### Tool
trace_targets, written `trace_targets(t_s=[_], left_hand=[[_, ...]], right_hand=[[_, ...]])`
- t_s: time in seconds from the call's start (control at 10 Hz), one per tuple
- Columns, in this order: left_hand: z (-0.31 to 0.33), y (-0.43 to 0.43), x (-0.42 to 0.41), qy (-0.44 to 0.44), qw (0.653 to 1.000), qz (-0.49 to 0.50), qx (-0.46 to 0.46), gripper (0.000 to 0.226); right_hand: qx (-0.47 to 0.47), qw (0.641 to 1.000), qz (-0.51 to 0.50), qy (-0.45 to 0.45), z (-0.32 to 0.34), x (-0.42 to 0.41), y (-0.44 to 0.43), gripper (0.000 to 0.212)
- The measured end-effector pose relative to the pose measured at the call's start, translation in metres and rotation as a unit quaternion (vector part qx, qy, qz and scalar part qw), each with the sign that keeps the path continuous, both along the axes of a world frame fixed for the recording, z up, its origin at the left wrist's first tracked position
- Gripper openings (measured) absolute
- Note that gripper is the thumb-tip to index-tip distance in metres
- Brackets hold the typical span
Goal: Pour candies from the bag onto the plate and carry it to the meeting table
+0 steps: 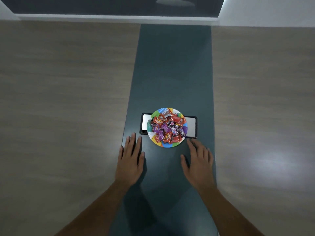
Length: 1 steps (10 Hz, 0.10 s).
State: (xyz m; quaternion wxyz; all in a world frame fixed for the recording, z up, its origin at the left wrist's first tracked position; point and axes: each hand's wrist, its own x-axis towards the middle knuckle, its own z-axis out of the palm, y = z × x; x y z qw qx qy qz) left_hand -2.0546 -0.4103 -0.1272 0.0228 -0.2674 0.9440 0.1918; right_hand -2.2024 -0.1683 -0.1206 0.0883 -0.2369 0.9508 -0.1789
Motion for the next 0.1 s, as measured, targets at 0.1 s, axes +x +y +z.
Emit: trace_targets(t_s=[0.1], left_hand=[[-0.0032, 0.0019, 0.0048, -0.036, 0.999, -0.018, -0.033, 0.066]], right_hand=[[0.059, 0.998, 0.014, 0.006, -0.0064, 0.0083, 0.0008, 0.074]])
